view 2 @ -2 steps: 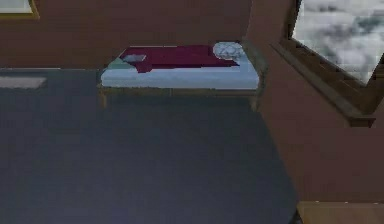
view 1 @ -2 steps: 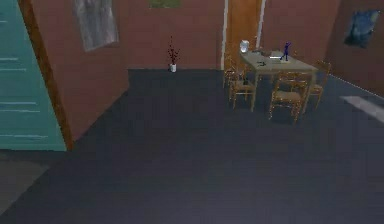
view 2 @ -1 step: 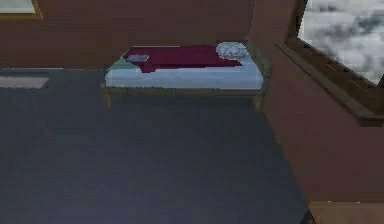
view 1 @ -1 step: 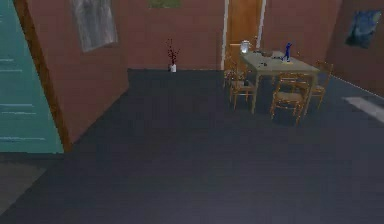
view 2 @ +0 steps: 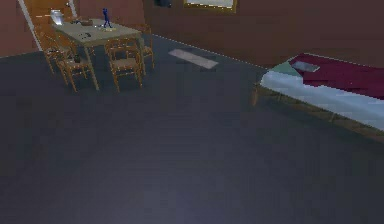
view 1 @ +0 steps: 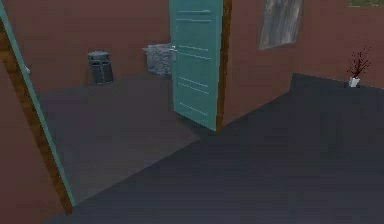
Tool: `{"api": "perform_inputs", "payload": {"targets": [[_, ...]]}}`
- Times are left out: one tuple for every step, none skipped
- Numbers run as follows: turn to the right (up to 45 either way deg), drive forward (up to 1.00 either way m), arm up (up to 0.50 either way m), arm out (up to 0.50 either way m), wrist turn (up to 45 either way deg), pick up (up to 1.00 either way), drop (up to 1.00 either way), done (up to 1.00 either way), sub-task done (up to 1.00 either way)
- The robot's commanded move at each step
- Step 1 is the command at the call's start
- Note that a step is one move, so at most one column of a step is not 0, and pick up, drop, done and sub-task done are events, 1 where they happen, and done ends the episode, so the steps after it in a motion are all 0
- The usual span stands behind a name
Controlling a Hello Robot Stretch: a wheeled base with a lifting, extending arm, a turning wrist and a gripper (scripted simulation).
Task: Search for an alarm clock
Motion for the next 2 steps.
{"api": "perform_inputs", "payload": {"targets": [[-6.0, 0.00, 0.00, 0.00, 0.0, 0.00, 0.00, 0.00, 0.00], [0.0, 0.05, 0.00, 0.00, 0.0, 0.00, 0.00, 0.00, 0.00]]}}
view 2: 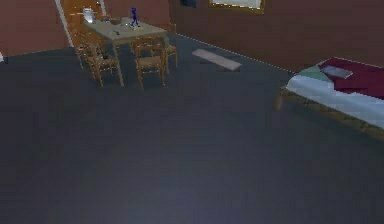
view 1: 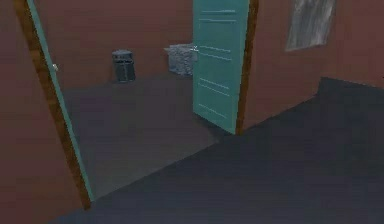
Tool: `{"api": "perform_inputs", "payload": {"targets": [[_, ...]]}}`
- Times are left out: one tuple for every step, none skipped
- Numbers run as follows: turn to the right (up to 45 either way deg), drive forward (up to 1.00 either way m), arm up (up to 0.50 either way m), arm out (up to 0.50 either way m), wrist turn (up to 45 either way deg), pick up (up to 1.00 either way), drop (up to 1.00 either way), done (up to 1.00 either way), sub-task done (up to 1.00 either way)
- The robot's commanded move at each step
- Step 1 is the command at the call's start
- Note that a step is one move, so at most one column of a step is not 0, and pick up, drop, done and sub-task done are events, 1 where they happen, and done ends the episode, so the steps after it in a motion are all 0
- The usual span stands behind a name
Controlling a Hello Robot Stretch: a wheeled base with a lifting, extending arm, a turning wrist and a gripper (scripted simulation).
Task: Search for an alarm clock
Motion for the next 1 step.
{"api": "perform_inputs", "payload": {"targets": [[-45.0, 0.00, 0.00, 0.00, 0.0, 0.00, 0.00, 0.00, 0.00]]}}
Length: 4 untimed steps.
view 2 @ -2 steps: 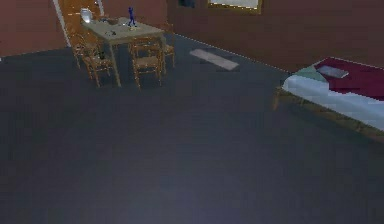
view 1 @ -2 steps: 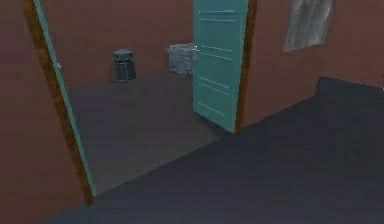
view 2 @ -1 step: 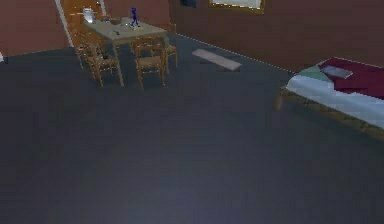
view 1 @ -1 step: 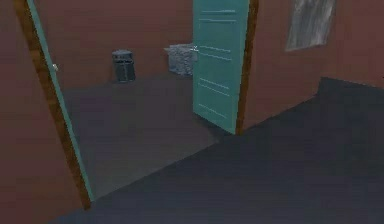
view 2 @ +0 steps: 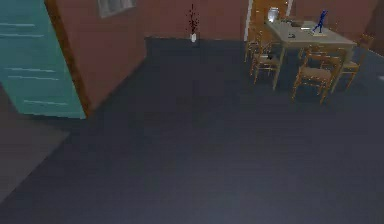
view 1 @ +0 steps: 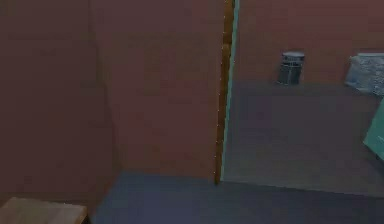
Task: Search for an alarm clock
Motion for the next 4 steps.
{"api": "perform_inputs", "payload": {"targets": [[-45.0, 0.00, 0.00, 0.00, 0.0, 0.00, 0.00, 0.00, 0.00], [-45.0, 0.00, 0.00, 0.00, 0.0, 0.00, 0.00, 0.00, 0.00], [-9.0, 0.00, 0.00, 0.00, 0.0, 0.00, 0.00, 0.00, 0.00], [0.0, 0.00, 0.00, 0.00, 0.0, 0.00, 0.00, 1.00, 0.00]]}}
